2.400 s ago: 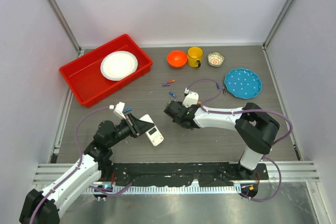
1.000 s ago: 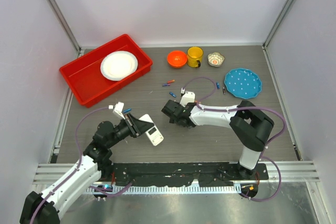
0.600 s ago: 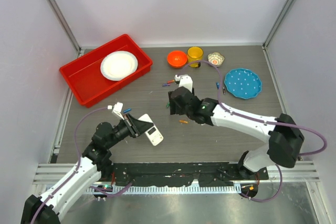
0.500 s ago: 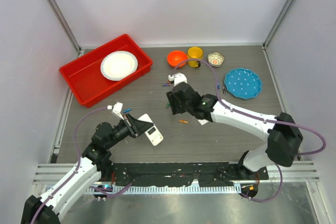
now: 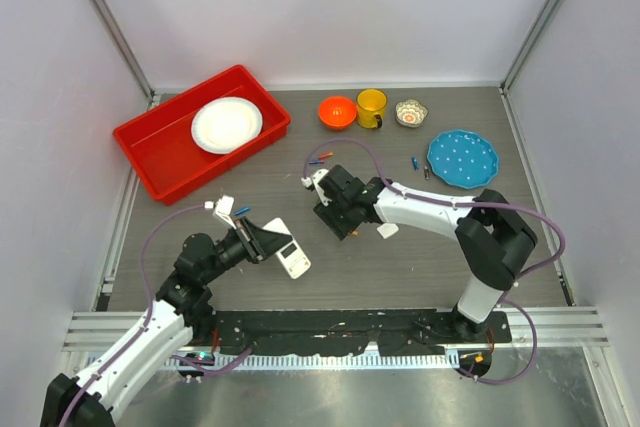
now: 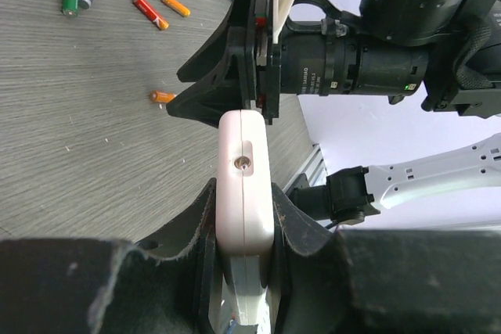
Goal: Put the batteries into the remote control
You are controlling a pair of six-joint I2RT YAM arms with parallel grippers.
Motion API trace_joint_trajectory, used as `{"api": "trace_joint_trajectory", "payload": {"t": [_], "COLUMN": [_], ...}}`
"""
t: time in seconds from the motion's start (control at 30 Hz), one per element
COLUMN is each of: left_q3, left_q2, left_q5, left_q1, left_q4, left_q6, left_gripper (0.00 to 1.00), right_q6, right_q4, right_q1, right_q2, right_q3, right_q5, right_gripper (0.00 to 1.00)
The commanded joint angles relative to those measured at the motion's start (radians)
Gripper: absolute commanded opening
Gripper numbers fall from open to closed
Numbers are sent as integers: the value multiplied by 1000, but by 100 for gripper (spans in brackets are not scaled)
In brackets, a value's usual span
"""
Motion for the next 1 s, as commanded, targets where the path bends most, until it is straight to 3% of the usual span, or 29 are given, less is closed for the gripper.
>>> {"api": "trace_joint_trajectory", "payload": {"t": [0.0,0.5,0.97], "left_q3": [17,20,17], "left_q2": [-14,37,17], "left_q5": [5,5,2], "left_q1": [-2,-2,-2], "left_q4": [15,48,39], "left_q6": [6,10,10], "left_gripper": [0,0,0], "right_q6": [-25,-19,-8], "right_q4": [48,88,88], "right_q1": [-4,-41,-42], "right_q2": [14,45,65], "right_q3": [-20,-44,-50], "right_q5": [-29,-41,-50], "right_gripper": [50,45,33]}}
